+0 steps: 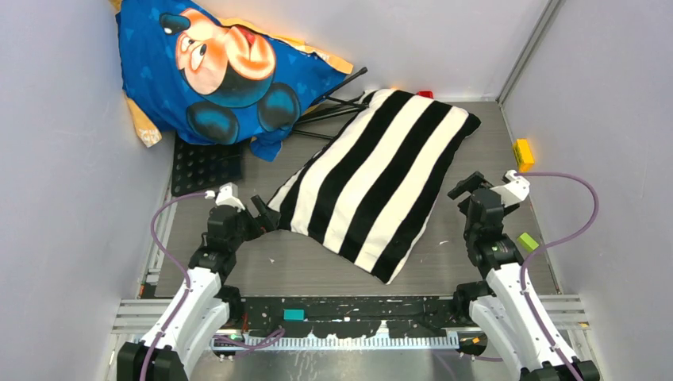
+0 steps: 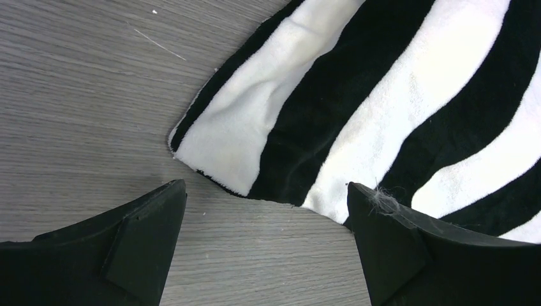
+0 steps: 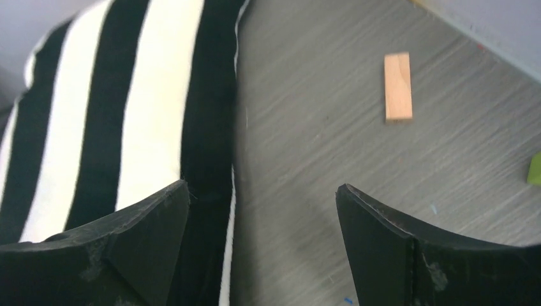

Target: Remove the pillowcase from the pillow

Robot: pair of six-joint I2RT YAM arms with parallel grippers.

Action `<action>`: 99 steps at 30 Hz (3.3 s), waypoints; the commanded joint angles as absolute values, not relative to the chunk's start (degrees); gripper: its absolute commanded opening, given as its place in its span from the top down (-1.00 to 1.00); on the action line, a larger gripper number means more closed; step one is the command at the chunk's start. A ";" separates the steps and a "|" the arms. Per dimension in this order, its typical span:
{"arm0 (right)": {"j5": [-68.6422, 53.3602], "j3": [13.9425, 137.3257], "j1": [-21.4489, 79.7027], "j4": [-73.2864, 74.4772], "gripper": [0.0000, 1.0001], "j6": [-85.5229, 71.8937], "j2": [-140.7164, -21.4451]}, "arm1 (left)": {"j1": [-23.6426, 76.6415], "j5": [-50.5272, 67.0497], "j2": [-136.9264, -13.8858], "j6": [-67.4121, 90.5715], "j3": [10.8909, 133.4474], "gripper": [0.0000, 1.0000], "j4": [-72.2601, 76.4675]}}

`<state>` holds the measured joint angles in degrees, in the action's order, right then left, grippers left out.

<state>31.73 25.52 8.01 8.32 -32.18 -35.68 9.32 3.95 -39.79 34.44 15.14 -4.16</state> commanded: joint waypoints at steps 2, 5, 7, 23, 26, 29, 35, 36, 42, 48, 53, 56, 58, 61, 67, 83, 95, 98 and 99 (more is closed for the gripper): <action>23.73 31.36 7.94 15.79 -0.84 -37.28 -38.41 | 9.49 1.62 -39.72 34.37 16.60 -0.99 -5.01; 19.80 32.60 7.92 17.33 -0.85 -37.53 -40.71 | 9.50 1.85 -39.64 34.41 16.61 -1.00 -5.12; 17.27 33.20 8.00 17.65 -0.86 -36.22 -42.33 | 9.50 2.39 -39.79 34.29 16.61 -1.00 -4.87; 2.91 37.58 7.99 12.83 -0.90 -37.91 -62.00 | 11.75 12.34 -52.93 39.66 26.01 -0.97 -0.97; -3.10 36.44 7.97 9.07 -0.81 -39.61 -64.35 | 13.77 14.96 -53.03 39.56 27.66 -0.96 -1.52; -6.74 35.82 7.98 6.41 -0.74 -40.64 -66.72 | 16.53 17.20 -53.51 39.45 30.83 -0.96 -4.74; -14.29 36.53 7.99 4.26 -0.27 -39.22 -69.29 | 22.33 17.65 -53.82 38.20 35.64 -0.96 -8.94; -16.79 36.44 8.03 3.57 -0.04 -38.93 -69.34 | 22.76 18.37 -54.14 38.52 36.02 -0.96 -9.05; -21.69 37.47 18.77 -4.07 0.93 -39.98 -69.69 | 22.87 24.11 -56.71 42.66 37.36 -0.96 -9.06; -25.58 41.63 31.21 -10.85 0.97 -39.51 -72.61 | 23.51 23.13 -56.11 41.81 38.66 -0.96 -11.55; -22.70 46.28 32.93 -2.31 0.72 -36.85 -72.06 | 25.77 20.47 -56.44 39.91 40.42 -0.96 -14.59; -8.53 47.27 32.80 7.47 -0.07 -35.38 -68.76 | 27.58 18.13 -57.01 39.30 40.96 -0.96 -15.76; 0.39 46.92 32.18 12.50 -0.53 -35.44 -66.40 | 28.53 16.83 -57.49 39.20 40.90 -0.96 -16.03; 4.82 44.55 28.16 15.99 -0.87 -36.63 -62.68 | 28.91 16.00 -58.27 39.37 40.63 -0.96 -16.17; -6.02 38.63 11.73 17.13 -0.89 -37.63 -58.75 | 28.92 12.63 -58.55 39.16 40.00 -0.99 -17.04; -10.23 34.80 12.70 4.42 -0.67 -37.36 -73.37 | 18.87 18.38 -60.46 42.05 36.29 -0.99 -15.86; -6.84 48.33 38.78 -11.94 -0.48 -42.35 -88.24 | 12.47 20.01 -56.41 39.46 37.17 -0.99 -21.42; -10.60 50.80 40.40 -13.01 -0.53 -42.14 -88.70 | 12.40 19.43 -55.55 38.60 37.65 -0.99 -22.70; -10.82 50.34 40.23 -13.36 -0.56 -41.90 -87.40 | 12.40 19.47 -55.28 38.21 37.66 -0.99 -22.77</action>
<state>-6.83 46.59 38.41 -3.51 -41.76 -89.82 12.86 18.85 -57.21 40.40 36.21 -20.84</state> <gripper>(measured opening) 0.762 0.996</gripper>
